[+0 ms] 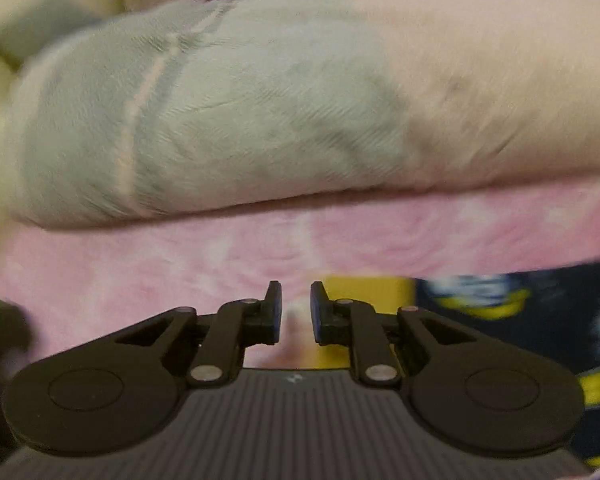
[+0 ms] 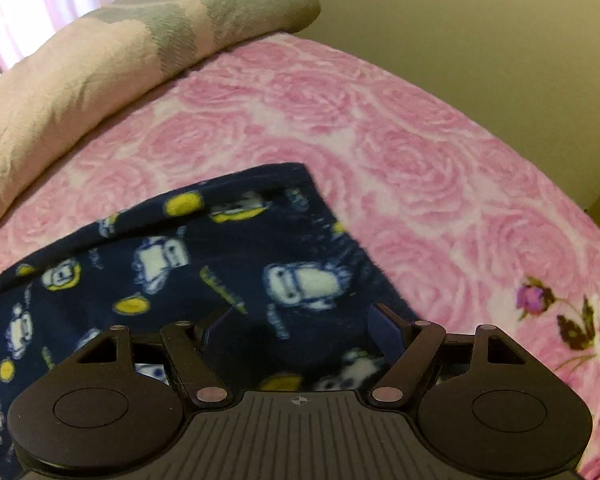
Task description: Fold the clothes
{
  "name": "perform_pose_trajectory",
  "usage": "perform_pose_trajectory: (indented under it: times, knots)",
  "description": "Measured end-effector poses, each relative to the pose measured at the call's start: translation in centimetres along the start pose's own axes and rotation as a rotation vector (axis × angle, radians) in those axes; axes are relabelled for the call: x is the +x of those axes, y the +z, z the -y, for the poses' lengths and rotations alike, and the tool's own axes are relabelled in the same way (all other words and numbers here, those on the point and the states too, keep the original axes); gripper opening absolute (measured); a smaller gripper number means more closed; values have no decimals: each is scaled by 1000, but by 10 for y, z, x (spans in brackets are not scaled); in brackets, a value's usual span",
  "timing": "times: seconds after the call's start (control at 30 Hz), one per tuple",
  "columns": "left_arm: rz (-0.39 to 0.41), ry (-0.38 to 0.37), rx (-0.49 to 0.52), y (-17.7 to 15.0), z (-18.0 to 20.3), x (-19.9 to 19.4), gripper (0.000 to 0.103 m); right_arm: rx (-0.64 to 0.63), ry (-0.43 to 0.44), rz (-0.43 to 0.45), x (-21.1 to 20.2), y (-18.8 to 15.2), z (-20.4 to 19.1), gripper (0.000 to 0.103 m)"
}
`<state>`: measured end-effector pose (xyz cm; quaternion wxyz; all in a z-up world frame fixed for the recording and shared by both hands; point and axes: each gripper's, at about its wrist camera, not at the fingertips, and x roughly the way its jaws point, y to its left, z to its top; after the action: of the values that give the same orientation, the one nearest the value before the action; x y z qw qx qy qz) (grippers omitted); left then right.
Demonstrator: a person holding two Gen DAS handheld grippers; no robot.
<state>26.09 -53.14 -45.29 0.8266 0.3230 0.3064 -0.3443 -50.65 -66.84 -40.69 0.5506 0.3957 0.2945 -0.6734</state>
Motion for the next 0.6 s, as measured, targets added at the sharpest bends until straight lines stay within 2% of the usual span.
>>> perform_pose_trajectory:
  times: [0.1,0.2,0.27,0.3,0.4,0.43,0.5,0.53,0.57,0.6]
  knots:
    - [-4,1,-73,-11,-12,-7,25,-9,19,-9,-3,-7,-5,76]
    - [22,-205,-300,-42,-41,-45,24,-8,35,-20,-12,-17,-3,76]
    - [21,-324,-337,-73,-46,-70,24,19,38,-37,-18,-28,4,76]
    - [-9,-332,-285,-88,-42,-76,25,33,40,-45,-21,-33,7,76]
    - [-109,-179,-63,-134,-29,-88,26,64,39,-75,-32,-53,20,76]
    - [-128,-114,-96,-146,-39,-92,26,71,37,-86,-36,-60,24,76]
    - [-175,-11,-281,-166,-73,-107,23,82,28,-88,-48,-74,35,76]
    - [-178,8,-380,-176,-90,-120,22,94,29,-92,-51,-79,43,76]
    - [-171,15,-434,-186,-103,-136,22,108,31,-97,-53,-84,52,76]
    - [-164,21,-442,-194,-110,-152,22,123,34,-102,-55,-89,61,76]
